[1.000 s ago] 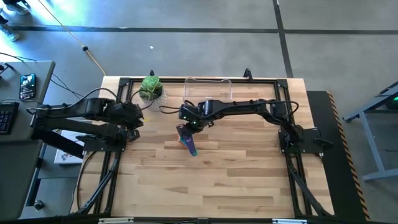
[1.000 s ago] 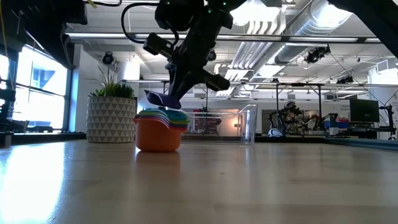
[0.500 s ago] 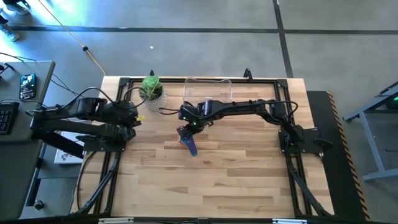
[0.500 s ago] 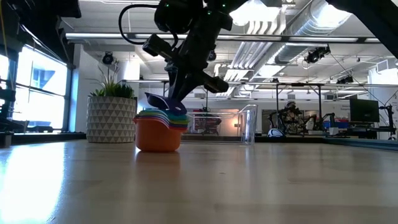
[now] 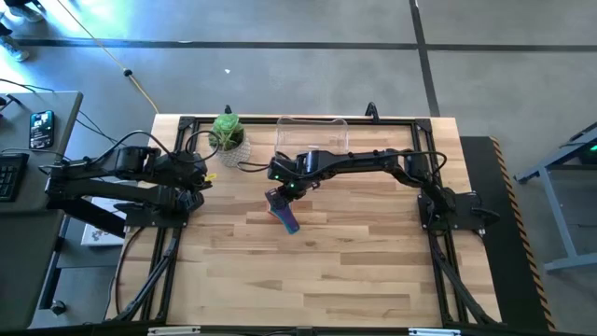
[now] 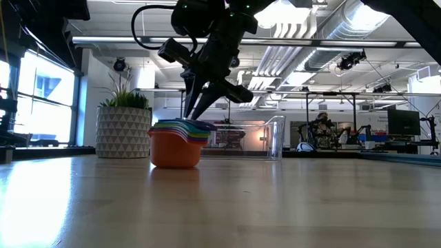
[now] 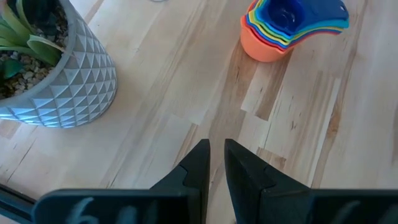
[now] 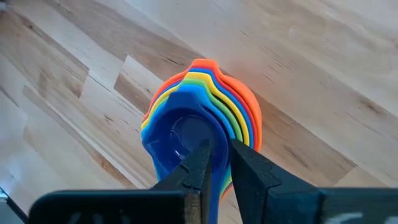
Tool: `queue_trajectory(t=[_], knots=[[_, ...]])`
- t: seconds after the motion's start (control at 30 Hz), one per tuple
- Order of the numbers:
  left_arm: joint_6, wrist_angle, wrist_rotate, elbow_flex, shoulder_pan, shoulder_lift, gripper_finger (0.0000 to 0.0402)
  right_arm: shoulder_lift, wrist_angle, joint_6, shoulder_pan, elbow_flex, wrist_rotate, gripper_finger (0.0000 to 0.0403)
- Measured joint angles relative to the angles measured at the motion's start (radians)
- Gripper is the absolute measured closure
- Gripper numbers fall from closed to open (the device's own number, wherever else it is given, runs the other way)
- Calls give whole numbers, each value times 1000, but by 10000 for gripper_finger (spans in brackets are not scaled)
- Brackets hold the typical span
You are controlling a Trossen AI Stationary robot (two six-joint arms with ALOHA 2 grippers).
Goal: Nest measuring cups in basket
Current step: Stack the dark blue measuring cup on top of the light blue measuring cup
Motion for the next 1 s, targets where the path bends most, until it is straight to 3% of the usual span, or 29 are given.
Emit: queue_trajectory(t=[0.43, 1.0], knots=[[-6, -31, 0, 0, 0, -19, 364, -1, -242, 28, 18, 36, 25, 352], [-17, -36, 0, 1, 0, -129, 364, 36, -181, 151, 126, 12, 54, 352]])
